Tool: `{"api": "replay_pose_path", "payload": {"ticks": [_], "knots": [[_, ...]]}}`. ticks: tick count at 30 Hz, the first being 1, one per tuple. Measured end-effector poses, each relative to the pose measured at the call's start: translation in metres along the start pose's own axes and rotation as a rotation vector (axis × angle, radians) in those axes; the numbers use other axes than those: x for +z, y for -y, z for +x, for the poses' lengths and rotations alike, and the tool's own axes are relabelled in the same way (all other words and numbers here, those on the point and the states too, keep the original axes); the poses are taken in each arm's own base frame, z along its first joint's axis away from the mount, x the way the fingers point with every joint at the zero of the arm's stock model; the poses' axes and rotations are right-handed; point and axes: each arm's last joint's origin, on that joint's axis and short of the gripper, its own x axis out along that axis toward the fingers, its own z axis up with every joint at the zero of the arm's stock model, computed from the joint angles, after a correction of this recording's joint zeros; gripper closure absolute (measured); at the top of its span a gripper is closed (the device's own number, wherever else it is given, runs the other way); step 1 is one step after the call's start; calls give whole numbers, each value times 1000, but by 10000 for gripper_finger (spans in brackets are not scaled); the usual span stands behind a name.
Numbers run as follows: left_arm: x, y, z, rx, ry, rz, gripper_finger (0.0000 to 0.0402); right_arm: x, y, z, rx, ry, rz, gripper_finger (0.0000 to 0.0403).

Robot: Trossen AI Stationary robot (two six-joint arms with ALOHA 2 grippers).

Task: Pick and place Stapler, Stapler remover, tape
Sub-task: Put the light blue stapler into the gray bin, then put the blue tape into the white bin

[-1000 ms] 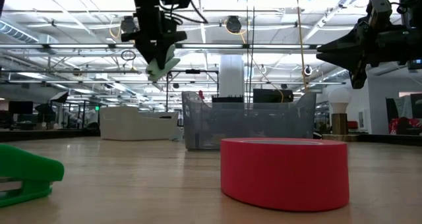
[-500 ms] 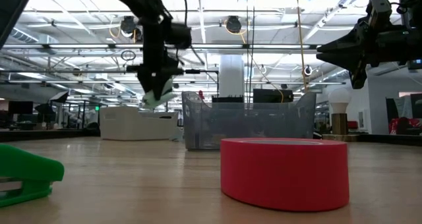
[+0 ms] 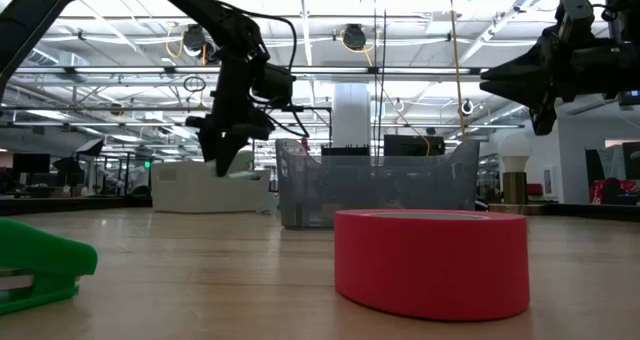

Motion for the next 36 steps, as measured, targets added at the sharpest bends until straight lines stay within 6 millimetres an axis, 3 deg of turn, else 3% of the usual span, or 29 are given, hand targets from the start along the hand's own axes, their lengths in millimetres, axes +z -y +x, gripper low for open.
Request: {"api": "replay_pose_path", "payload": {"ticks": [26,33,36], "knots": [[-24,3,31,0,-178,-6,280,-1,0,0,-4,-6,-1,332],[-23,3,31,33,-157,-45,180,-1,0,0,-3,-6,0,332],[-23,3,31,38,-154,-53,159,-1,0,0,-3,-6,0,332]]}}
